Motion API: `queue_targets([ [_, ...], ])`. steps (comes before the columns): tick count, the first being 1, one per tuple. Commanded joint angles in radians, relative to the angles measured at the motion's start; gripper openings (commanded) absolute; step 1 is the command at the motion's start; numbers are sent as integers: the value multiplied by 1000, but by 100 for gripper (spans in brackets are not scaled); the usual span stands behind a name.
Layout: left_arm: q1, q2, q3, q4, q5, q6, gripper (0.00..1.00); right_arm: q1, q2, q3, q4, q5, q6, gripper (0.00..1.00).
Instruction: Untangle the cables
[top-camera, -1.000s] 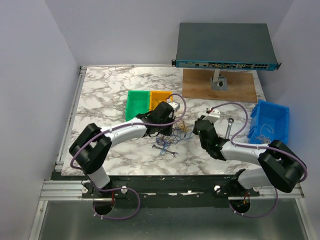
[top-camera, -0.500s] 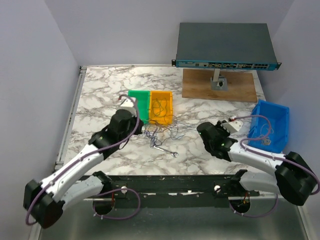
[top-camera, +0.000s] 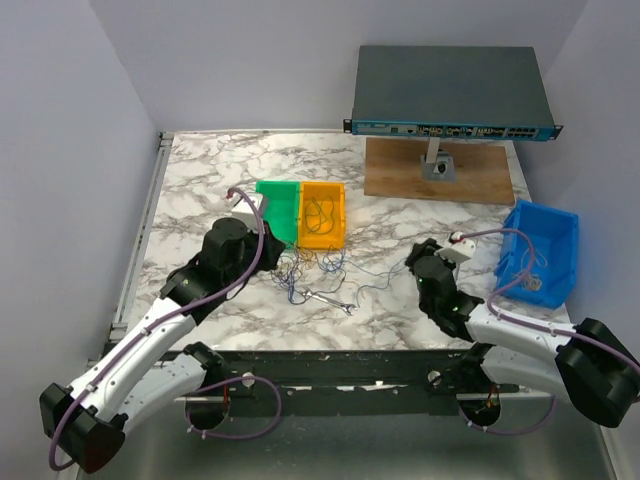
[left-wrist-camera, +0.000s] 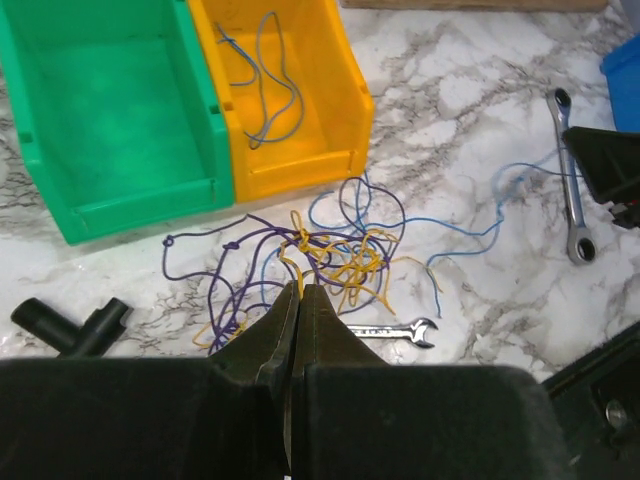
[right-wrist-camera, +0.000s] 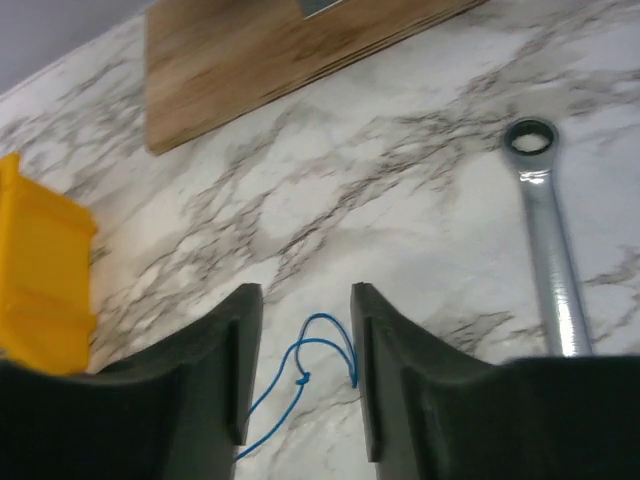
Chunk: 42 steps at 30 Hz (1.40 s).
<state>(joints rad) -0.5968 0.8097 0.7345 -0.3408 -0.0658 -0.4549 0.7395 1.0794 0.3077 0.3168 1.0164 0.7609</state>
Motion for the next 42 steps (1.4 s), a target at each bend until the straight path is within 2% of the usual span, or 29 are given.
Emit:
queue_targets([
  [1,3,27,51,8,204,54,0,0,-22,-69,402,-460,-338,68],
  [2,3,34,59,20,247,64,0,-1,-14,-83,454,-594,-364,78],
  [3,4,42,66,28,291,70,0,-1,-4,-94,518,-685,-370,82],
  [6,0,78,103,33,406,87,0,-1,34,-122,672,-1049,-418,83],
  [8,-4,107,127,29,459,97,0,-1,66,-117,714,-1166,-419,81],
  [12,-37,165,158,38,501,104,0,0,95,-116,781,-1323,-410,80],
  [20,-157,323,254,61,492,99,0,1,119,-103,793,-1393,-402,79],
  [24,-199,373,297,84,512,87,0,1,161,-79,757,-1351,-409,78],
  [27,-208,361,307,122,542,70,0,1,185,-56,704,-1253,-407,75],
  [30,-207,323,339,126,555,62,0,0,235,6,565,-1090,-395,67],
  [32,-207,289,372,111,542,61,0,0,289,65,471,-987,-382,58],
  [34,-203,244,407,92,497,64,0,1,343,121,385,-868,-345,39],
  [35,-201,216,428,70,466,66,0,1,359,142,334,-795,-320,34],
  [39,-176,90,470,-15,251,80,0,-13,422,232,60,-376,-175,16],
  [42,-133,1,453,-68,140,63,0,-64,437,259,-57,-309,-76,1],
])
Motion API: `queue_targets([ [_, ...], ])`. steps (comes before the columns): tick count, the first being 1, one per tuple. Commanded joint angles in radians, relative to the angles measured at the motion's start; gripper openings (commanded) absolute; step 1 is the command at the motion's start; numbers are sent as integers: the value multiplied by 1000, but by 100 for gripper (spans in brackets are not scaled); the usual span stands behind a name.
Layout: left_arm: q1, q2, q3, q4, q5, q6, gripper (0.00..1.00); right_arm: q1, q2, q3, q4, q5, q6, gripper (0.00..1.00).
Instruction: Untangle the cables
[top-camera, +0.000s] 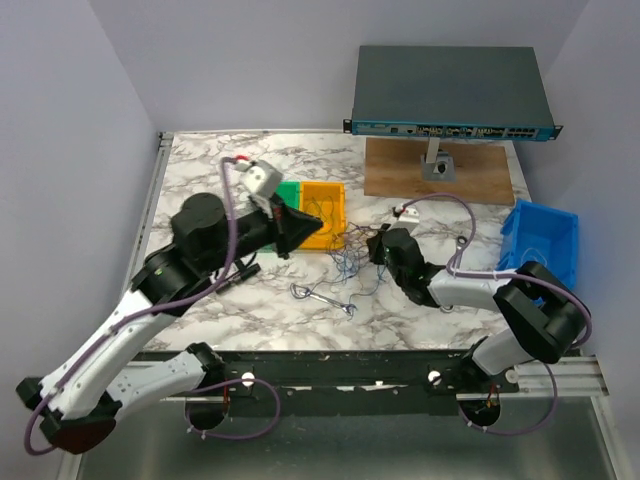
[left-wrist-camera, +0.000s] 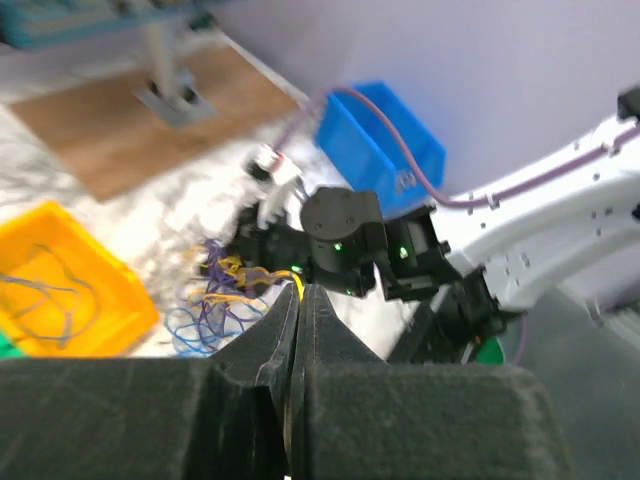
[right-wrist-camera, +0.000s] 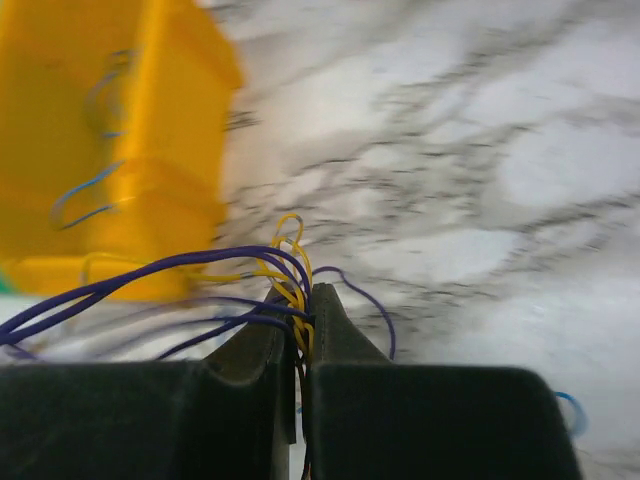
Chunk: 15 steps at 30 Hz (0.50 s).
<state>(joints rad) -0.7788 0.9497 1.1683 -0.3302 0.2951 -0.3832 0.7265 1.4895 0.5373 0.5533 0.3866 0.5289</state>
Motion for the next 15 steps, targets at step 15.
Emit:
queue_targets([
  [15,261,-286,3,-341,-714,-21,0,-142,-165,-69,-552,640,603,5],
])
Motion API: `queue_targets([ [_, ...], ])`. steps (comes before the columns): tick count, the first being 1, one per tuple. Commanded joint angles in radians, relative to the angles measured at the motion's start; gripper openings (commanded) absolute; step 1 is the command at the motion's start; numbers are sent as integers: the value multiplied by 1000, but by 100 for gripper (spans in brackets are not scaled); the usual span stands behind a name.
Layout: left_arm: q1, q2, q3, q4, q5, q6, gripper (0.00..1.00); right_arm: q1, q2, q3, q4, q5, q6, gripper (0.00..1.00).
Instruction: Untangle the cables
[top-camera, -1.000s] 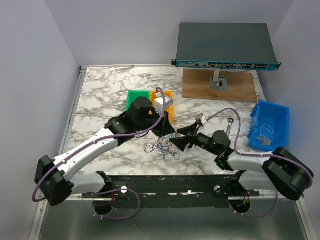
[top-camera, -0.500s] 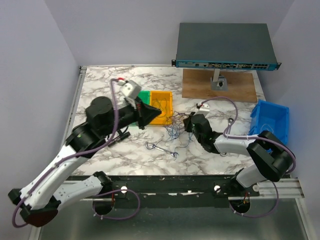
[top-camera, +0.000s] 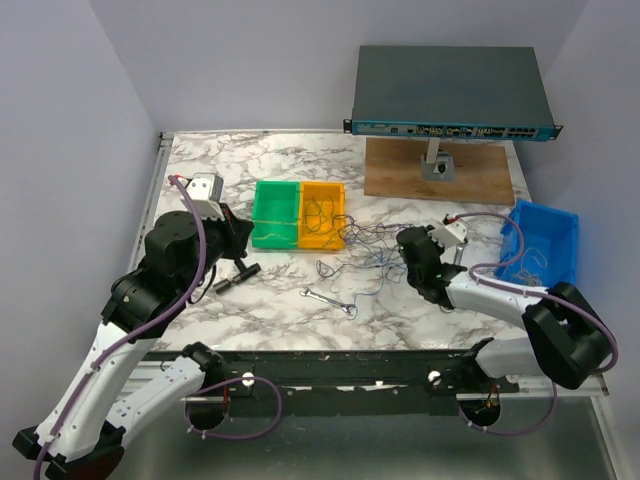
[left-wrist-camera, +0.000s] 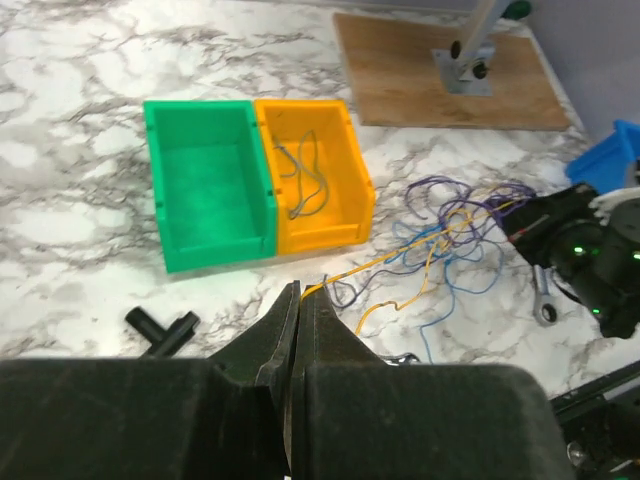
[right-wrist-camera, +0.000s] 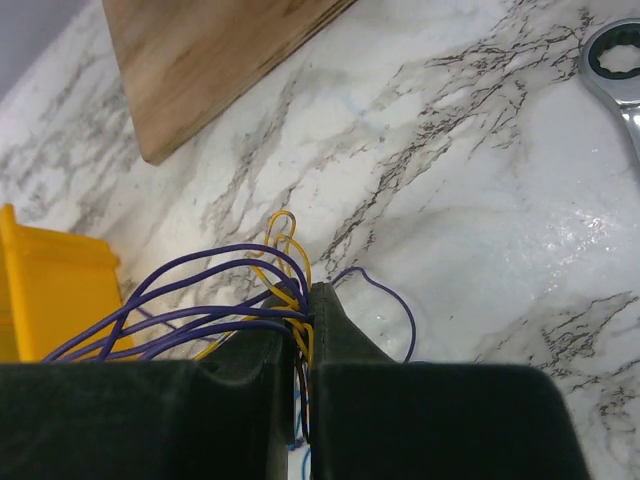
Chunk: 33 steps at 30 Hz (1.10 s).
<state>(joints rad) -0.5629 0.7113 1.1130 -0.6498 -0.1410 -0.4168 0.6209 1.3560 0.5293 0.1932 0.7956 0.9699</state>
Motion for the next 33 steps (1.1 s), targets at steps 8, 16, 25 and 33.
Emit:
queue_targets([
  [8,60,-85,-21,164,74,103,0,-38,-85,-57,-93,130,-72,37],
  [16,55,58,-10,196,465,126,0,-38,-347,-307,370,-180,-370,75],
  [25,57,55,53,139,391,130,0,-37,-371,-382,699,-690,-519,84],
  [33,57,78,77,111,423,136,0,5,-164,-328,865,-1106,-554,81],
])
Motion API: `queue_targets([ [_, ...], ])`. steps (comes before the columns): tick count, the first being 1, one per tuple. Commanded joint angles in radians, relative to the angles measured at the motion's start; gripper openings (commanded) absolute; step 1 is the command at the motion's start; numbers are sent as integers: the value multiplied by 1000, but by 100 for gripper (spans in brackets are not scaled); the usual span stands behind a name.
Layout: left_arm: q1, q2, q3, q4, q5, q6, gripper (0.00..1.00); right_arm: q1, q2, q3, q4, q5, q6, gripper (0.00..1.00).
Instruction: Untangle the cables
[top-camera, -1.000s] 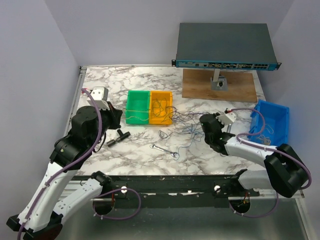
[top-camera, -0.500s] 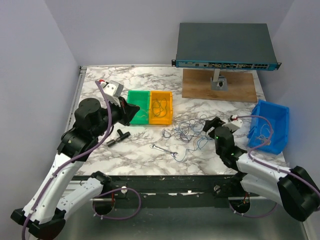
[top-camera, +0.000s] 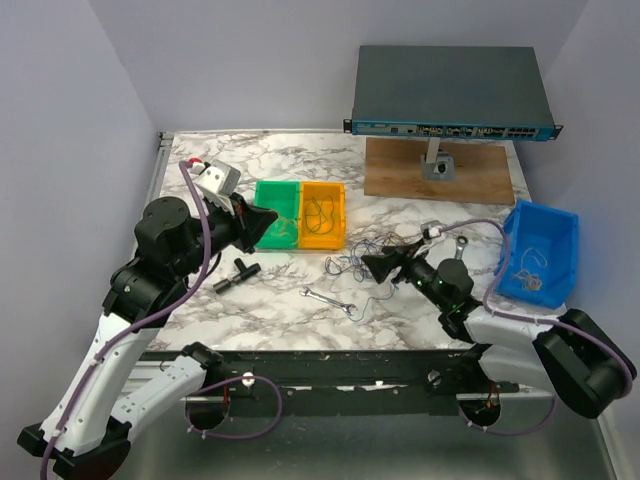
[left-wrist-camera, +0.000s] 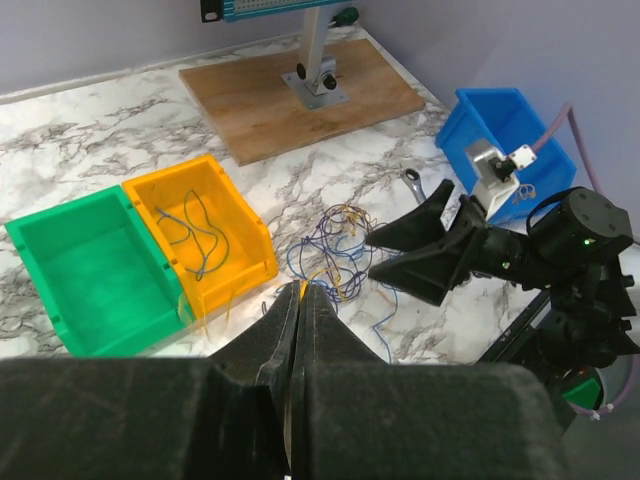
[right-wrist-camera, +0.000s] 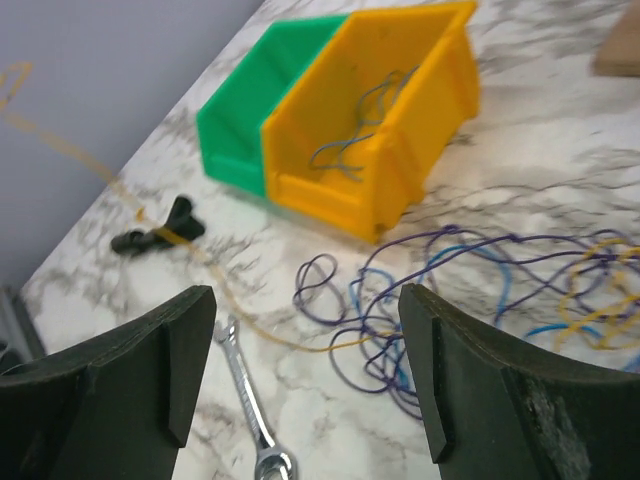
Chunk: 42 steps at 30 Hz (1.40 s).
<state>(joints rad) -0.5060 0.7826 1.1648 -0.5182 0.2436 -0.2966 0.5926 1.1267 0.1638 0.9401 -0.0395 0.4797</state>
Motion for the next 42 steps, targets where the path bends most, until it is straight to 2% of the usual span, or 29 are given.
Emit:
queue_targets([
  [1,0,8,27,-20,40,16,0,47,81,47,109,-276,-77,81],
  [9,0,21,96,-43,41,22,0,108,238,143,66,-284,-104,80],
  [12,0,35,151,-62,56,22,0,119,312,195,39,-225,-104,74],
  [16,0,37,192,-69,65,14,0,121,366,239,12,-171,-104,56],
  [21,1,36,201,-133,-57,7,0,121,315,215,6,-171,-85,35],
  [24,0,53,124,-114,17,2,0,121,254,189,7,-208,-79,21],
  [27,0,64,8,-34,97,-38,0,121,217,176,2,-235,-74,6],
  [29,0,62,-84,65,149,-78,0,120,207,171,3,-235,-69,2],
  [34,-6,89,-298,327,260,-202,0,120,209,174,9,-263,-67,2],
  [42,-49,228,-392,587,287,-298,0,121,219,161,65,-378,-66,2],
])
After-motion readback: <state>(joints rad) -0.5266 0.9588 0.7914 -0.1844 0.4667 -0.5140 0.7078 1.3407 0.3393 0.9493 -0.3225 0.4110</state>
